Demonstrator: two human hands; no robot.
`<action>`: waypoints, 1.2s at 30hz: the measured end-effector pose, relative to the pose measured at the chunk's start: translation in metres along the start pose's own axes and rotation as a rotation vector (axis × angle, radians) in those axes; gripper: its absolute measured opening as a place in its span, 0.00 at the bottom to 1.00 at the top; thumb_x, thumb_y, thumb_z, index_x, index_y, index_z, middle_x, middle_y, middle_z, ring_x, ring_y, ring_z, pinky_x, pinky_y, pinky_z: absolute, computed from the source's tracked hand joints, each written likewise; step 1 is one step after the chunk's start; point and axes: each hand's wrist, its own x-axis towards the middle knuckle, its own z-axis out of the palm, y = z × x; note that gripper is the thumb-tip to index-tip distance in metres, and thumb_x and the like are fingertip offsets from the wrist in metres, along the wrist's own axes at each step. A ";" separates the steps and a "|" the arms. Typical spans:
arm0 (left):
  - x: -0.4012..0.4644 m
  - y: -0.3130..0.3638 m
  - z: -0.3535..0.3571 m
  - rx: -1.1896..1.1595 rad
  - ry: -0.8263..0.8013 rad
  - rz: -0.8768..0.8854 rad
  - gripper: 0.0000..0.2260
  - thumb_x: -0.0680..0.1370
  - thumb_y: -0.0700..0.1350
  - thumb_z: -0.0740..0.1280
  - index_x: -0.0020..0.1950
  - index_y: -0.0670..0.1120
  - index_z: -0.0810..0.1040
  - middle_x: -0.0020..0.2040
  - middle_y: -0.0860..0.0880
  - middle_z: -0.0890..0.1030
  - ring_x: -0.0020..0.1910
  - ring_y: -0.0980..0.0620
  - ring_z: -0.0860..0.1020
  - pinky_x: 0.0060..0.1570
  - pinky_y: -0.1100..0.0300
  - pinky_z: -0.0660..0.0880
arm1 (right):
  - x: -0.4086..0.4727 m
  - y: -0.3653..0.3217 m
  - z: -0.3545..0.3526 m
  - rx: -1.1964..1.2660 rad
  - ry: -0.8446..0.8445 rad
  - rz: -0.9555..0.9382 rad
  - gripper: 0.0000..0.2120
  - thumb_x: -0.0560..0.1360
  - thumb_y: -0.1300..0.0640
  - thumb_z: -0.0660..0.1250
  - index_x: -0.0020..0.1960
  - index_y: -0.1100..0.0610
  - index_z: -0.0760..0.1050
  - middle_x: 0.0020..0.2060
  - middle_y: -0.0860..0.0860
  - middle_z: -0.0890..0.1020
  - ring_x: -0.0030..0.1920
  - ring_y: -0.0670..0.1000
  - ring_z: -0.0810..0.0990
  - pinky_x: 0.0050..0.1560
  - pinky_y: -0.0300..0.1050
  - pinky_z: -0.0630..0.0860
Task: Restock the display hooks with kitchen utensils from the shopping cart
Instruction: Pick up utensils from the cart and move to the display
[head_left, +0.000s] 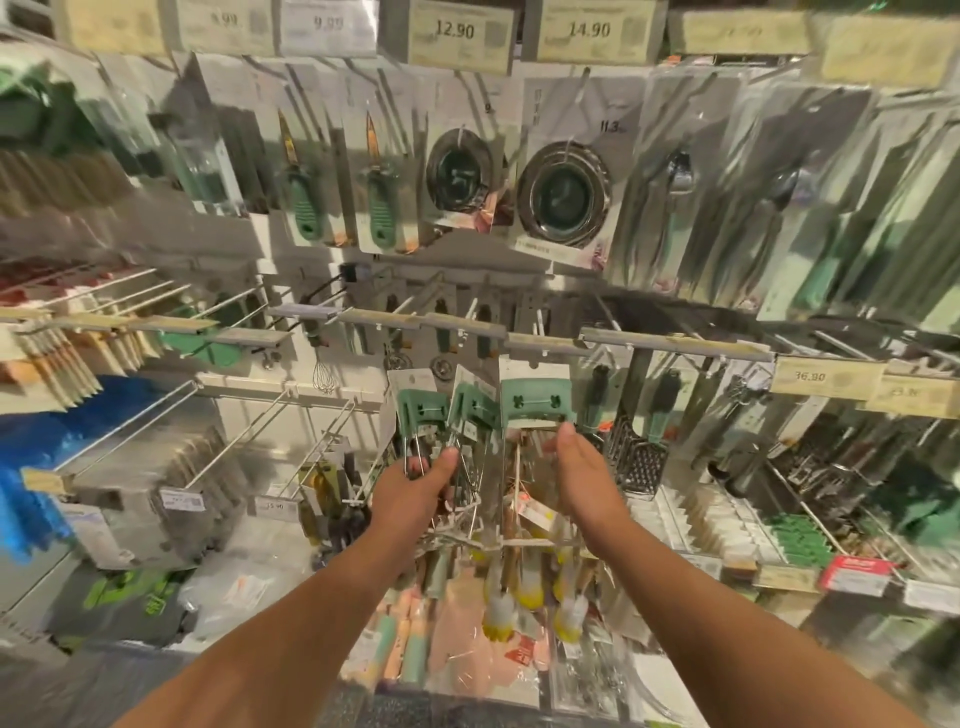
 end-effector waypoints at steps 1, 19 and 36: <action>0.002 -0.001 -0.001 0.014 0.006 0.003 0.11 0.79 0.54 0.72 0.44 0.50 0.74 0.41 0.51 0.80 0.40 0.52 0.77 0.35 0.62 0.67 | 0.002 -0.002 -0.001 0.021 0.015 0.016 0.34 0.82 0.31 0.46 0.70 0.54 0.75 0.67 0.52 0.79 0.67 0.55 0.76 0.70 0.64 0.72; 0.036 -0.025 -0.004 -0.032 -0.016 -0.029 0.14 0.77 0.45 0.76 0.60 0.47 0.77 0.37 0.48 0.83 0.36 0.49 0.79 0.45 0.54 0.76 | 0.056 0.000 0.019 -0.025 -0.052 0.013 0.35 0.84 0.34 0.50 0.83 0.55 0.56 0.82 0.55 0.61 0.81 0.59 0.60 0.79 0.60 0.58; 0.048 -0.025 0.019 0.010 -0.047 0.015 0.12 0.80 0.47 0.73 0.61 0.47 0.77 0.34 0.49 0.82 0.28 0.56 0.80 0.40 0.58 0.74 | 0.079 0.004 0.003 -0.072 -0.035 0.087 0.30 0.85 0.40 0.58 0.80 0.57 0.64 0.77 0.56 0.70 0.76 0.60 0.68 0.74 0.55 0.65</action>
